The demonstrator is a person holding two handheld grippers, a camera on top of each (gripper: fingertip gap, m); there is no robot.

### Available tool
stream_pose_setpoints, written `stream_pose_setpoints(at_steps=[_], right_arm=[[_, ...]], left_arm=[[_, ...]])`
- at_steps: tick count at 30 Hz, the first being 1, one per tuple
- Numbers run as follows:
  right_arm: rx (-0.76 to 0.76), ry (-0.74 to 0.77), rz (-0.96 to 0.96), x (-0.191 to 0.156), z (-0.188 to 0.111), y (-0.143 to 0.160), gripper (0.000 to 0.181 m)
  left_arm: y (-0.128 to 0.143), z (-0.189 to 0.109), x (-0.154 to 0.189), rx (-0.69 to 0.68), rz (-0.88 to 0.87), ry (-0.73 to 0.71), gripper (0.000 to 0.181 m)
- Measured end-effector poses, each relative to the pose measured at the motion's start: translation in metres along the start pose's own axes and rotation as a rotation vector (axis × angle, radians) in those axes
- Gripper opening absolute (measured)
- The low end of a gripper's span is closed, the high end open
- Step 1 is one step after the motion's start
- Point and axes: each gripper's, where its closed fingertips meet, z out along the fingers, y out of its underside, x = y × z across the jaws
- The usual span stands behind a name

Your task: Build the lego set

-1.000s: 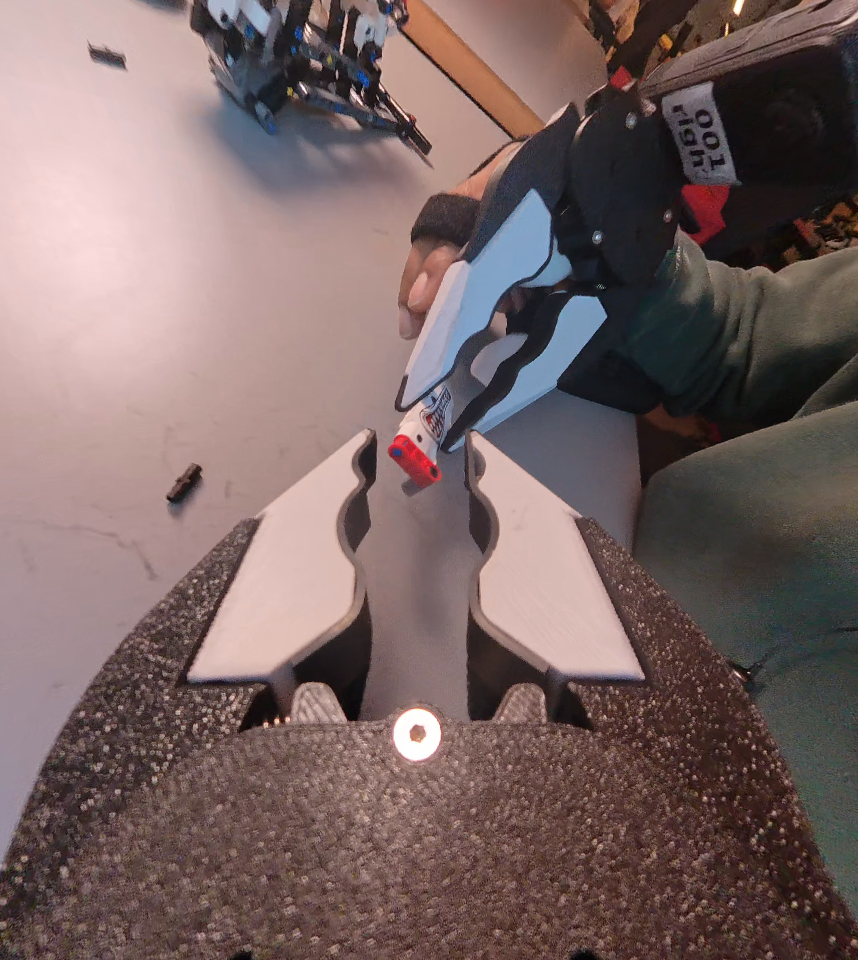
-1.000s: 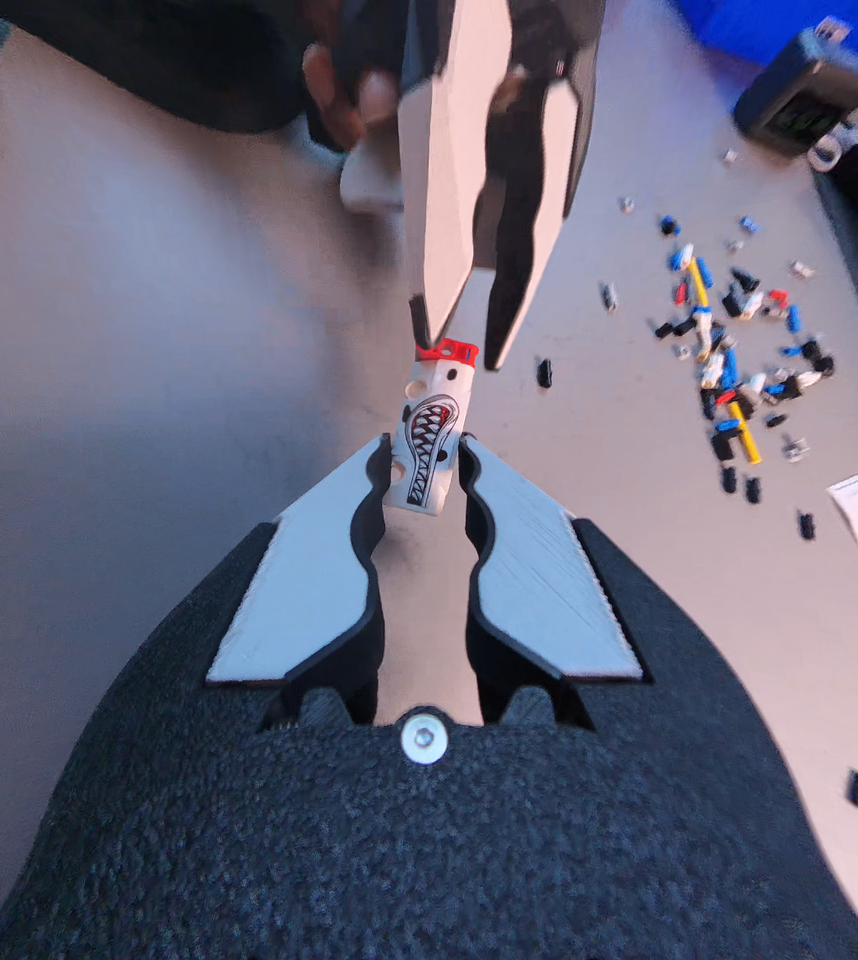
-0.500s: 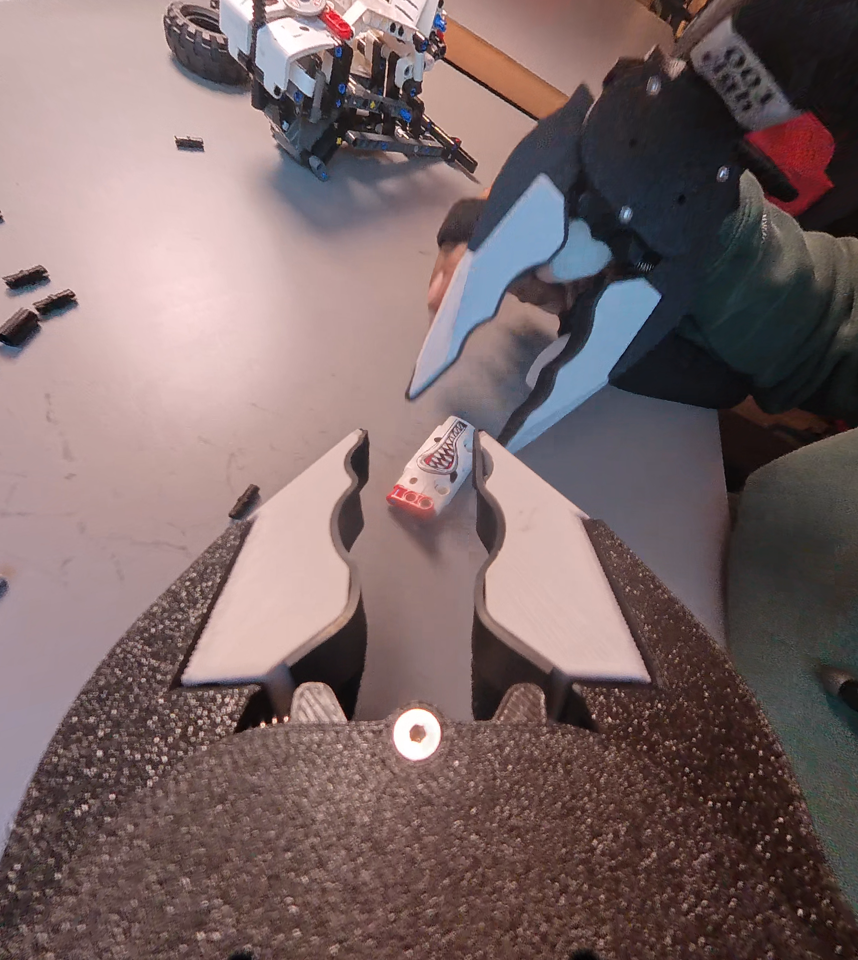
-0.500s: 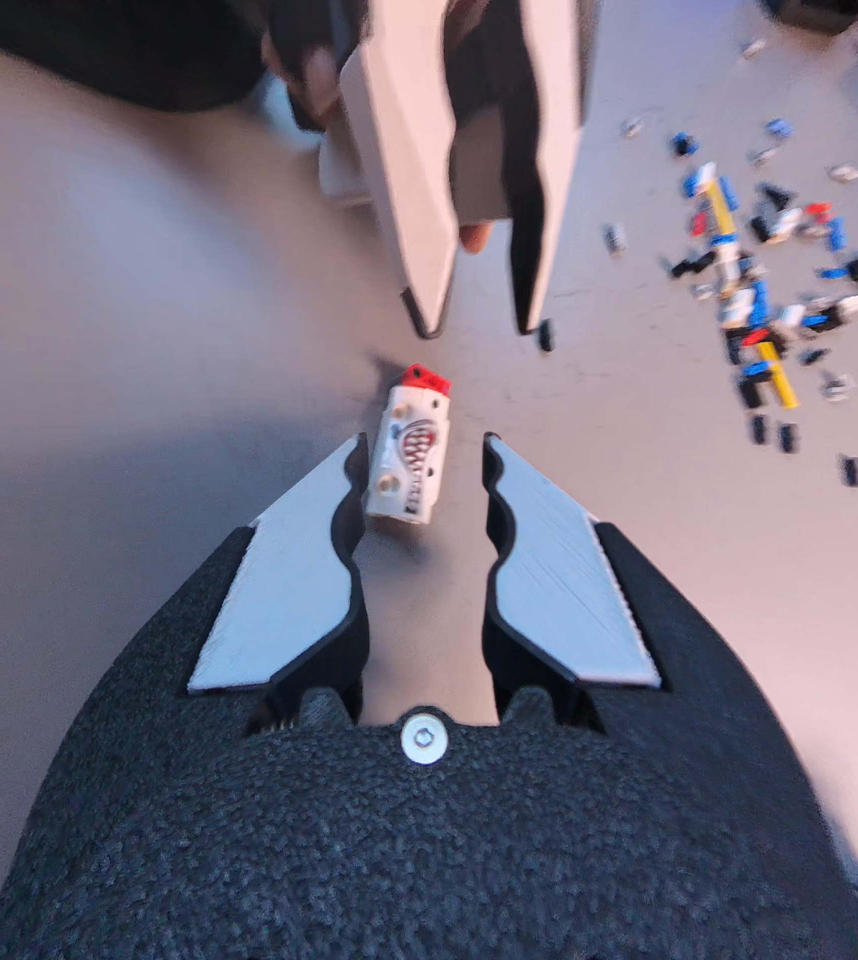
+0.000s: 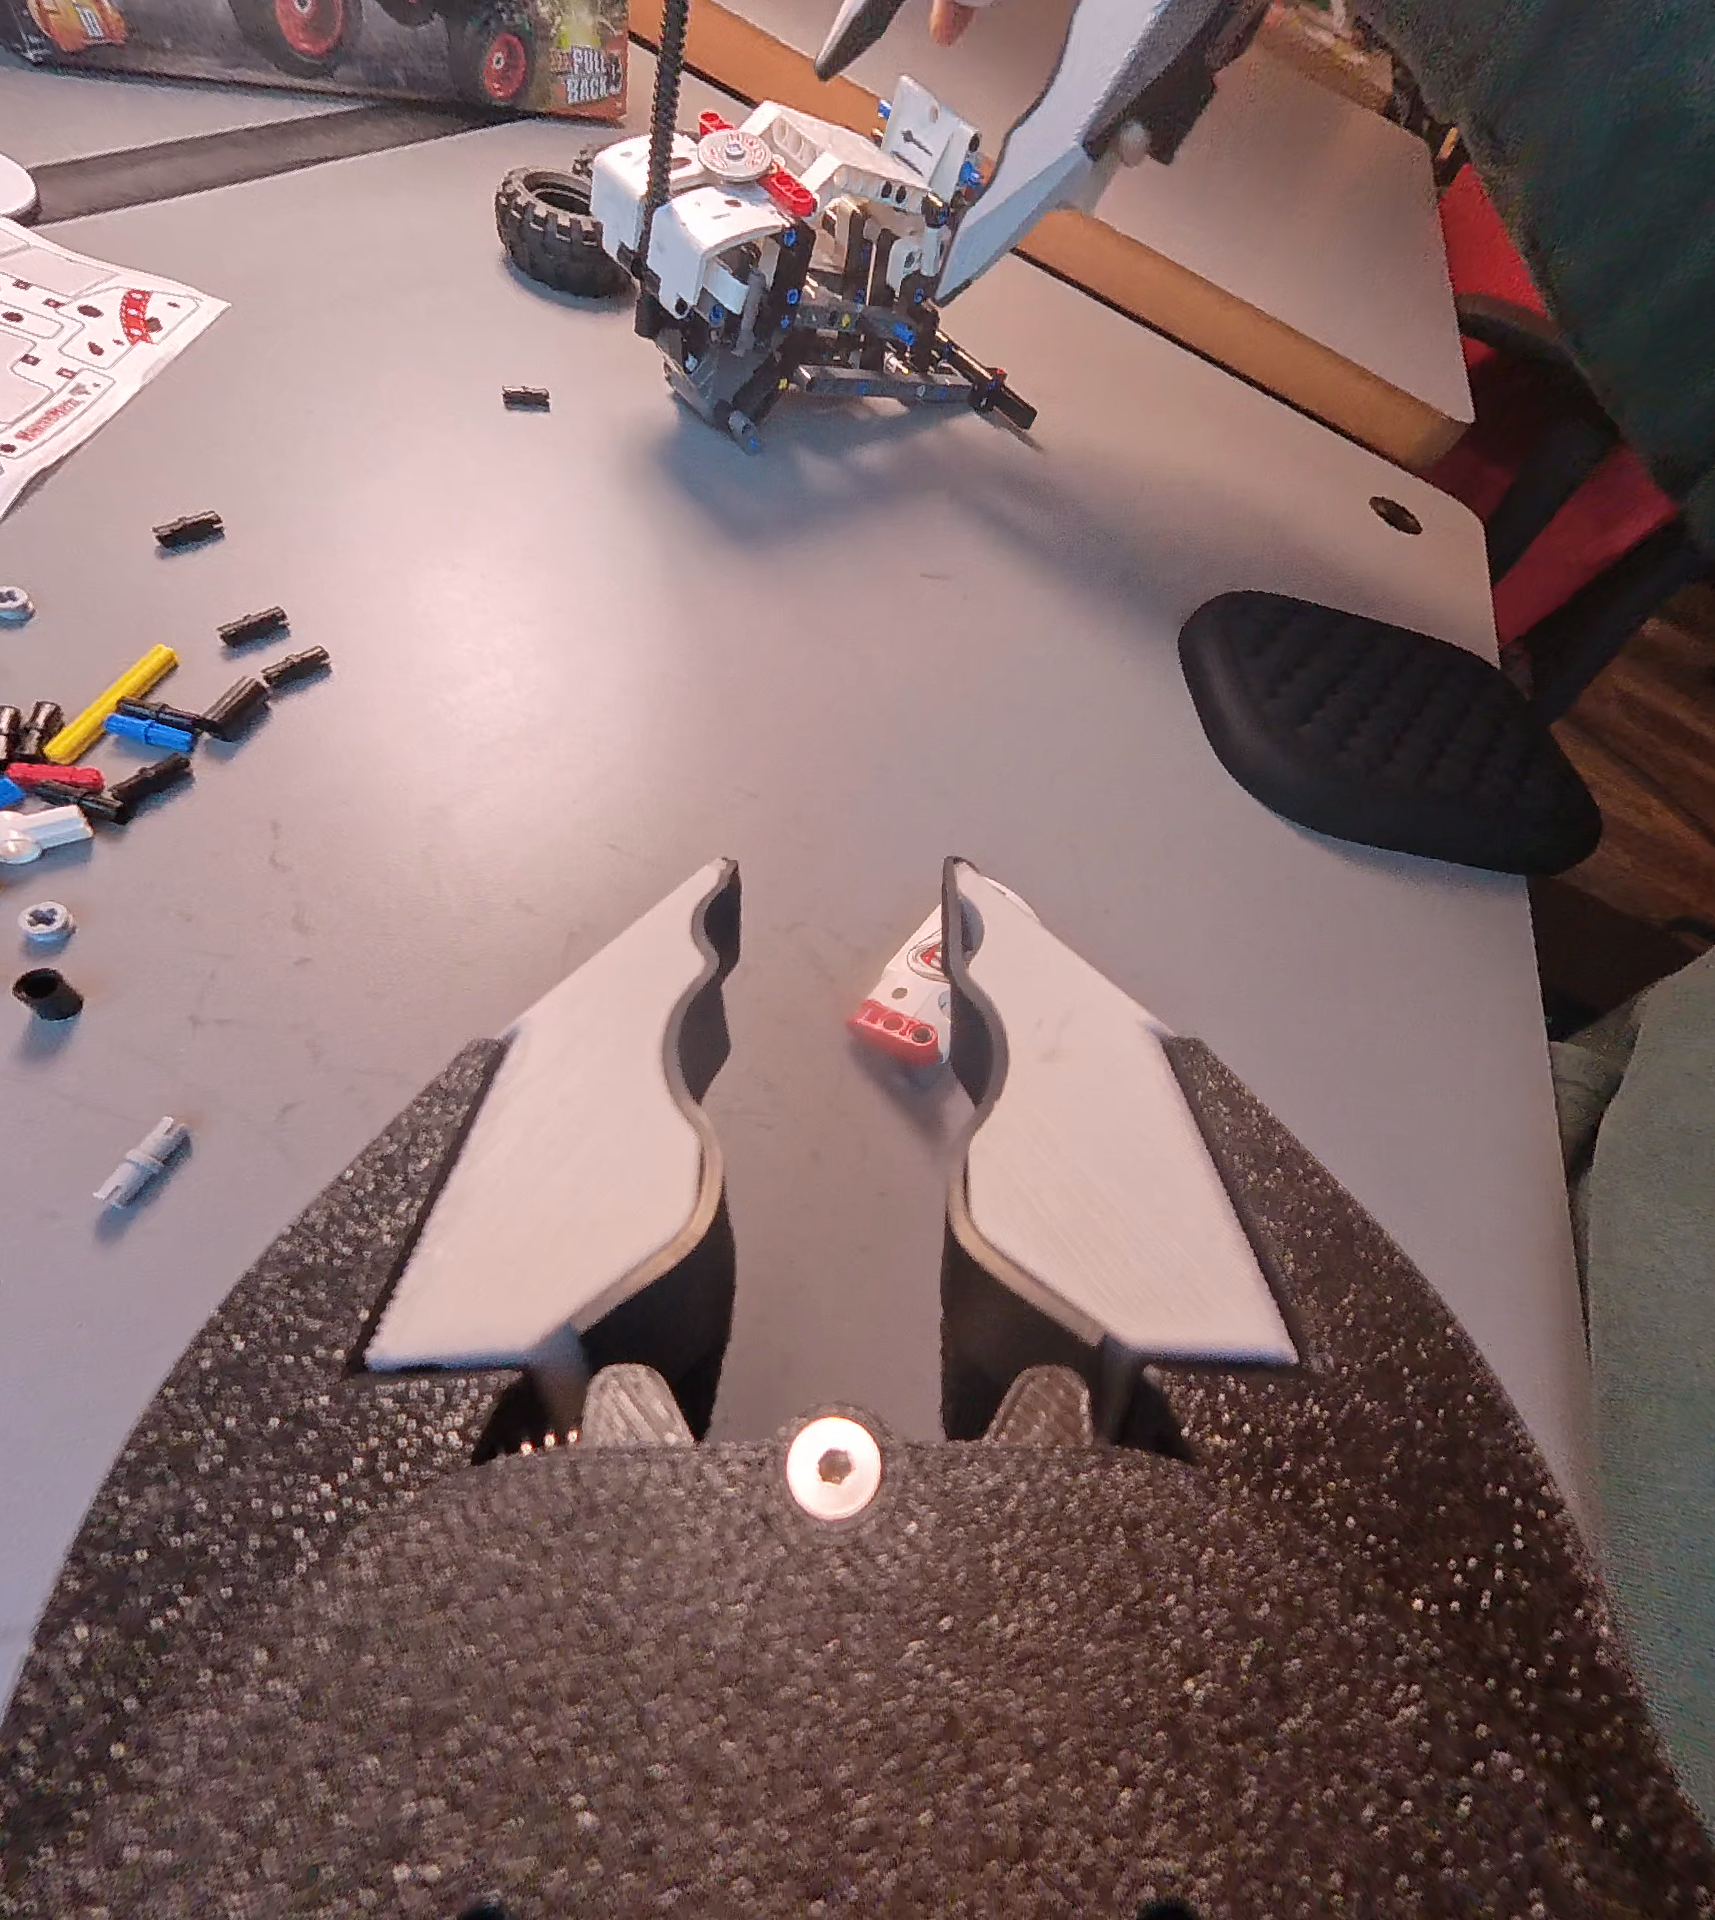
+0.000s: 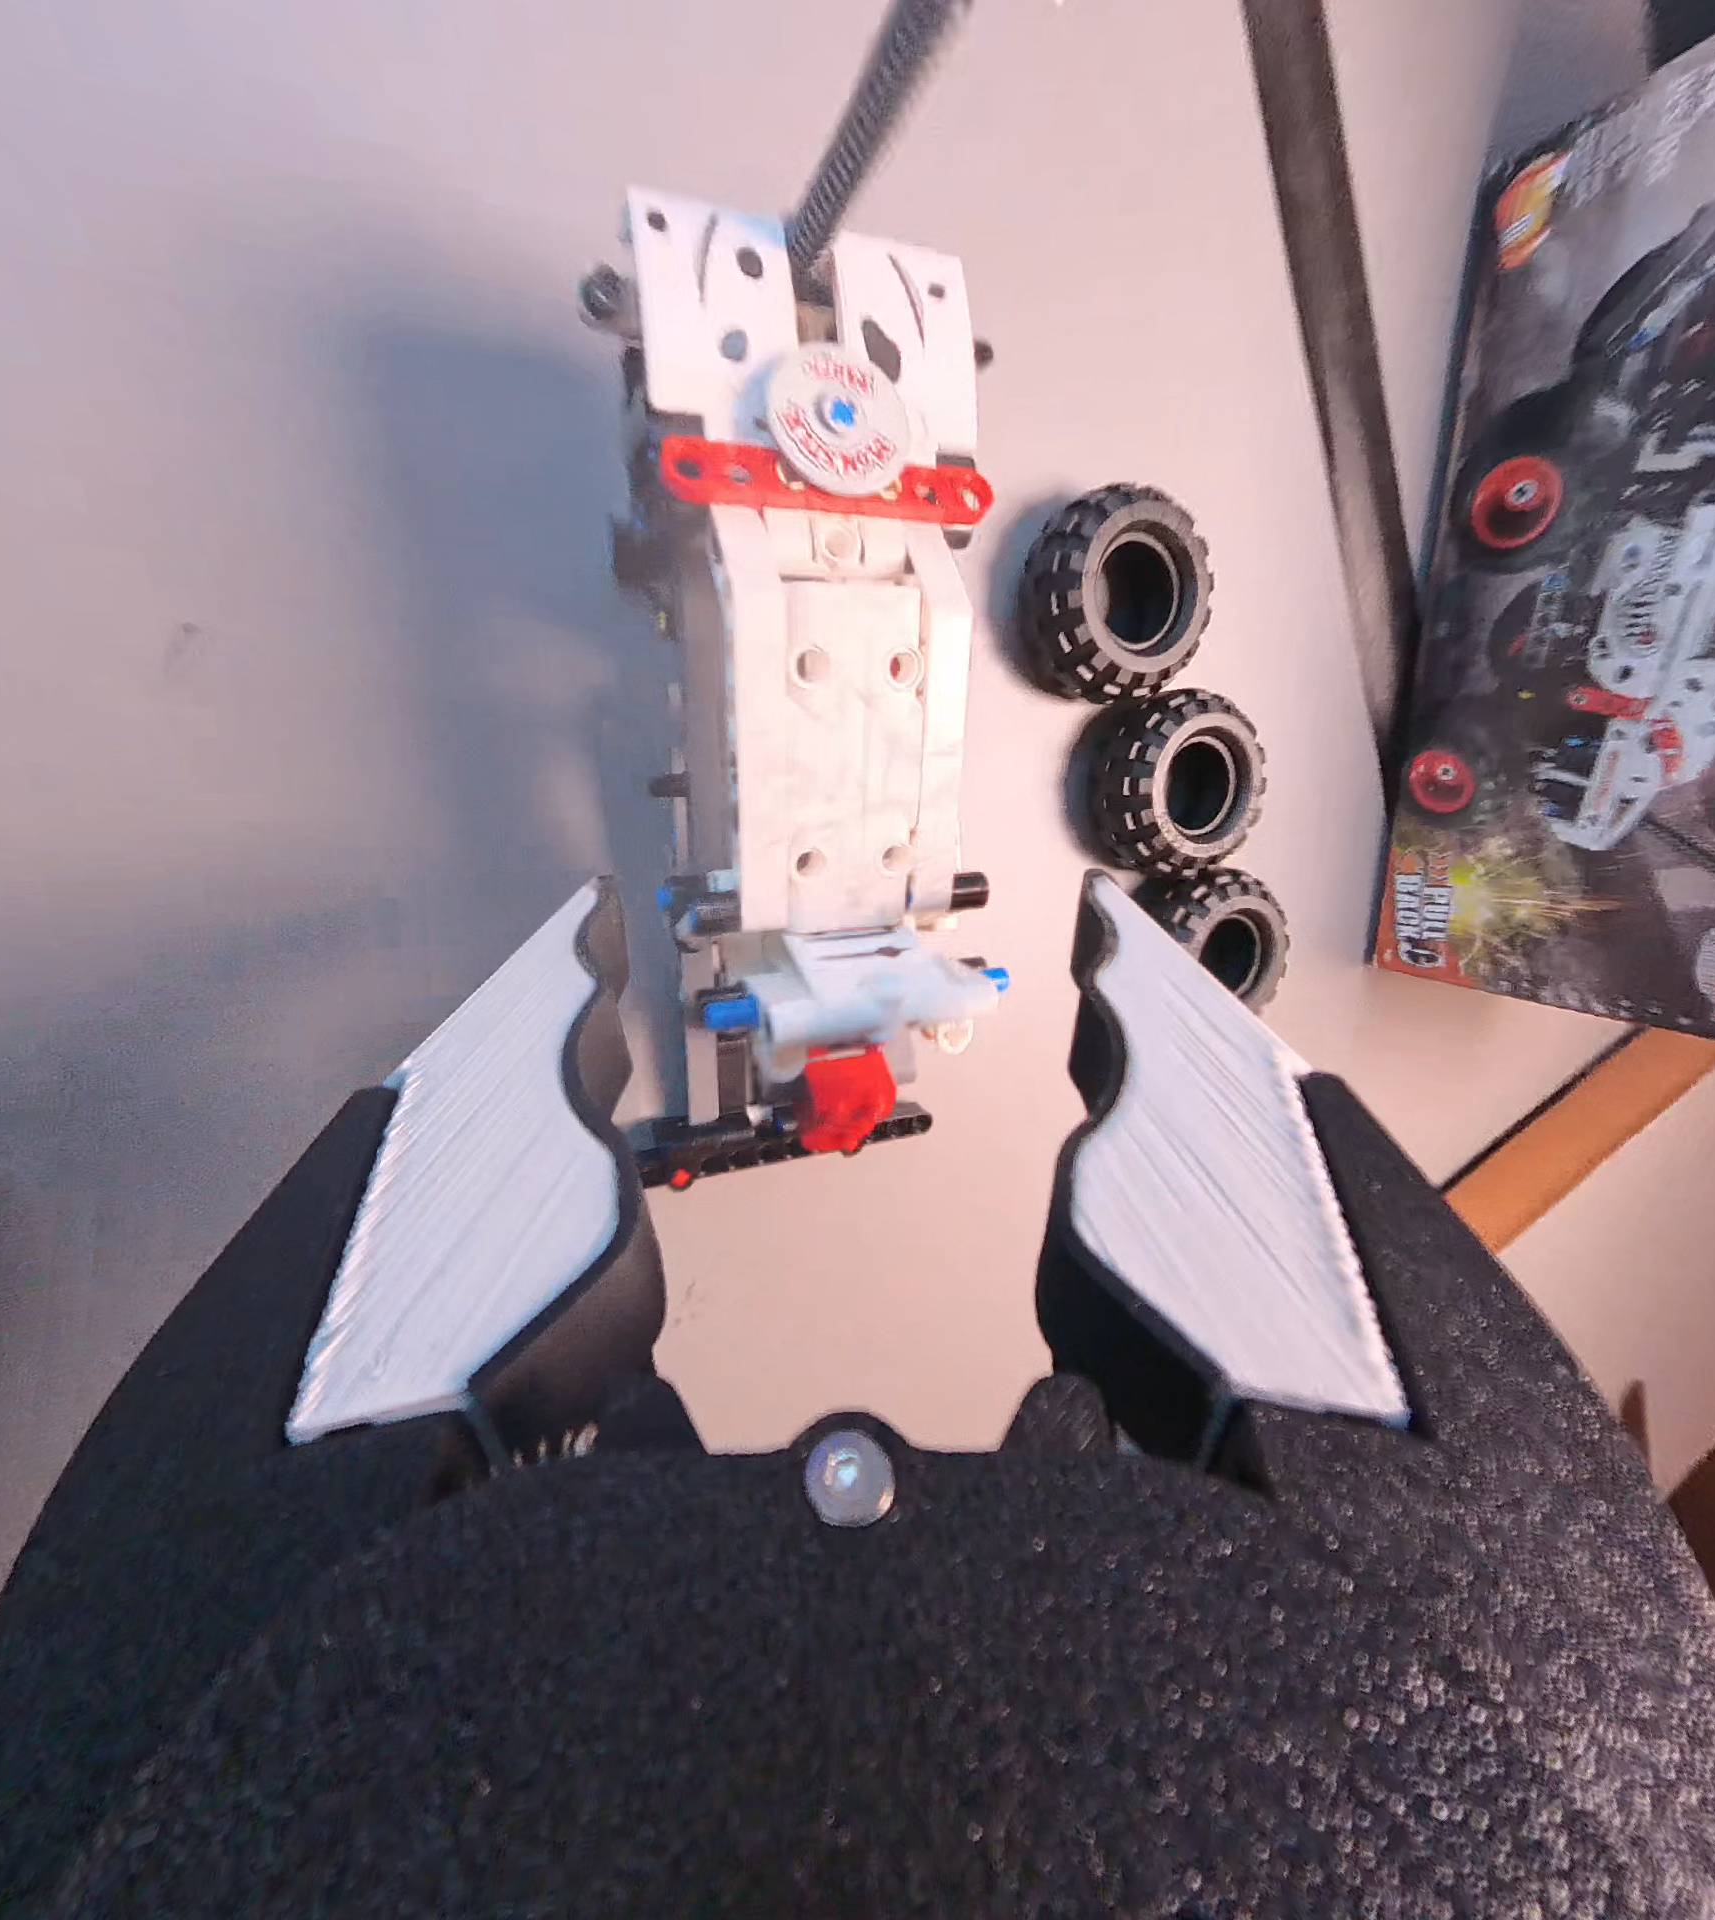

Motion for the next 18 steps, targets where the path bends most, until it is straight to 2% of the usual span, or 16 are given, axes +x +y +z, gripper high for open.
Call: stream_pose_setpoints(at_steps=[2, 3, 6, 13, 18], right_arm=[[0.009, -0.072, 0.012, 0.0, 0.019, -0.001, 0.079], [0.02, -0.138, 0.02, -0.006, 0.026, -0.004, 0.065], [0.059, -0.246, -0.022, -0.018, 0.028, -0.021, 0.057], [0.144, -0.505, -0.193, -0.095, 0.014, -0.092, 0.057], [0.23, -0.654, -0.275, -0.15, 0.008, -0.14, 0.057]], left_arm=[[0.001, 0.001, -0.001, -0.005, 0.008, -0.008, 0.038], [0.002, 0.001, -0.002, -0.004, 0.013, -0.015, 0.038], [0.001, 0.0, -0.005, 0.0, 0.02, -0.026, 0.037], [-0.011, -0.012, -0.014, 0.051, 0.064, -0.08, 0.037], [-0.035, -0.046, -0.041, 0.202, -0.066, -0.114, 0.036]])
